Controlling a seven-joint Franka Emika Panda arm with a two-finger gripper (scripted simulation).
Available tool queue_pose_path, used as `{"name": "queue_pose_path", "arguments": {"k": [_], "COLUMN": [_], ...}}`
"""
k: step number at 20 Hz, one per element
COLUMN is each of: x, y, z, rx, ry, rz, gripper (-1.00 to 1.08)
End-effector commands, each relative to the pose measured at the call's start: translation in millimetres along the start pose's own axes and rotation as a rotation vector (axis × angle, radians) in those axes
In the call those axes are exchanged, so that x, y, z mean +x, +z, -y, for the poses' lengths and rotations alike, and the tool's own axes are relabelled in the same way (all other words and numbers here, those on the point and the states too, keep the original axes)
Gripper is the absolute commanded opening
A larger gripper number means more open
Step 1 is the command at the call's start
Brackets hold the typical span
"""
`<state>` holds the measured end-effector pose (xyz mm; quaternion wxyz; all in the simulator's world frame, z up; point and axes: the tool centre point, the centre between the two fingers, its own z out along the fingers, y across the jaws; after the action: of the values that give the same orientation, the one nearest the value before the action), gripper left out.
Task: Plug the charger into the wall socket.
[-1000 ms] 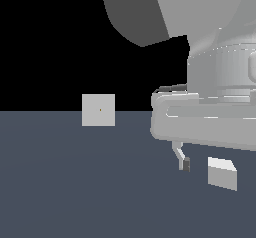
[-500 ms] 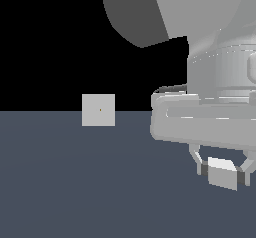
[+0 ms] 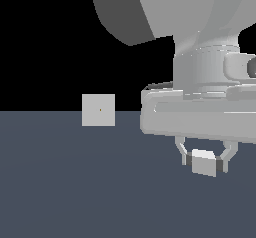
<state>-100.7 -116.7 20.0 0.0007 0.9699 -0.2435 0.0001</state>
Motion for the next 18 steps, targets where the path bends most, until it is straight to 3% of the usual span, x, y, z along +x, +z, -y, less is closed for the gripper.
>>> {"name": "queue_pose_path", "arguments": {"k": [1, 10, 18], "x": [4.8, 21.1, 17.7], "y": [-6.2, -40.9, -68.9], "z": [16.5, 115.8, 200.4], "rx": [0.0, -0.002, -0.001], "ry": [-0.037, -0.255, -0.438], "rz": [-0.001, -0.002, -0.002], "gripper": [-1.0, -1.0, -1.0]}}
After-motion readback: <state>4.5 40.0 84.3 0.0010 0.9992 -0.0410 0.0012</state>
